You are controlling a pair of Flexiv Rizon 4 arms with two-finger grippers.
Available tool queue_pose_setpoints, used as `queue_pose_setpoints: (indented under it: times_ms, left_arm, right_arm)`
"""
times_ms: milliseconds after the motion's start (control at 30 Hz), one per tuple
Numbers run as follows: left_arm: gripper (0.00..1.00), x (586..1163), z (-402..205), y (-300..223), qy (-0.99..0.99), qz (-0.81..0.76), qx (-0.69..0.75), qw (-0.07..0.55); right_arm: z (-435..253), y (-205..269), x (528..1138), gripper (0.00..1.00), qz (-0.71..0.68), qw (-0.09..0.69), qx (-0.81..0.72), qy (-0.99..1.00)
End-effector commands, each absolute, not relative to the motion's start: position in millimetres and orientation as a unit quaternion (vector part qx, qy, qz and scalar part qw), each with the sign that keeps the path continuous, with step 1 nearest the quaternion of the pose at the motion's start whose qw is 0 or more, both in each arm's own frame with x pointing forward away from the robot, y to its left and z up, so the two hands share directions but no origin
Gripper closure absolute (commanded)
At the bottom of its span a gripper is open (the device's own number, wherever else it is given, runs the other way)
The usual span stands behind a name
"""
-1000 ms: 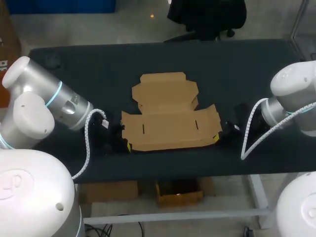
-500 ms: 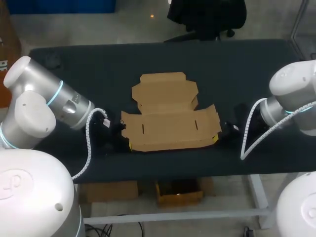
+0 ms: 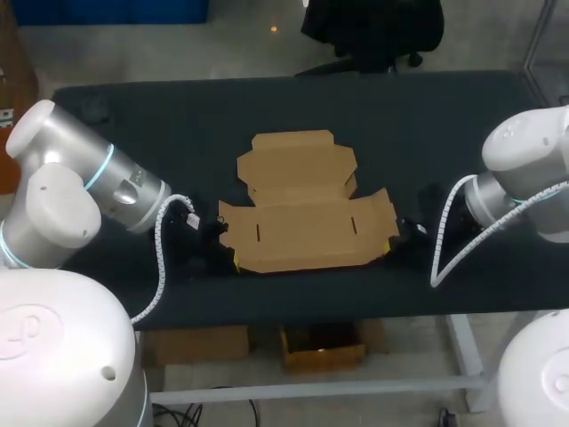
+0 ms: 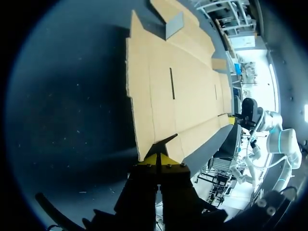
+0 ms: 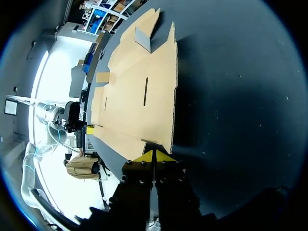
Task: Assemble the packaging by folding the flat box into shape, placing the metal phone stand inside, and closing the box properly
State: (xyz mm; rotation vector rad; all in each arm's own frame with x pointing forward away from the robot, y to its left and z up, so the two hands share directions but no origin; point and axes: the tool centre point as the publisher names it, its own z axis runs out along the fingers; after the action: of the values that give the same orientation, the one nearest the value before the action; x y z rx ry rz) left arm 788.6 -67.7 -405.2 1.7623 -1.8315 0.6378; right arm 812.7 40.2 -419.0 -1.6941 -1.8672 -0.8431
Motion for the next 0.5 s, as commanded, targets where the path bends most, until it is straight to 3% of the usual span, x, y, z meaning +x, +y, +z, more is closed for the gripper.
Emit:
queue_pose_setpoints:
  times_ms: [33, 500]
  left_arm:
    - [1.00, 787.6, -407.6, -66.8, -0.673, 0.233, 0.654, 0.257]
    - [1.00, 787.0, -418.1, -66.6, -0.663, 0.224, 0.661, 0.272]
  right_arm:
    - [-422.0, 39.0, 812.2, 1.00, -0.309, 0.242, -0.618, -0.681]
    - [-423.0, 40.6, 812.3, 1.00, -0.307, 0.244, -0.619, -0.681]
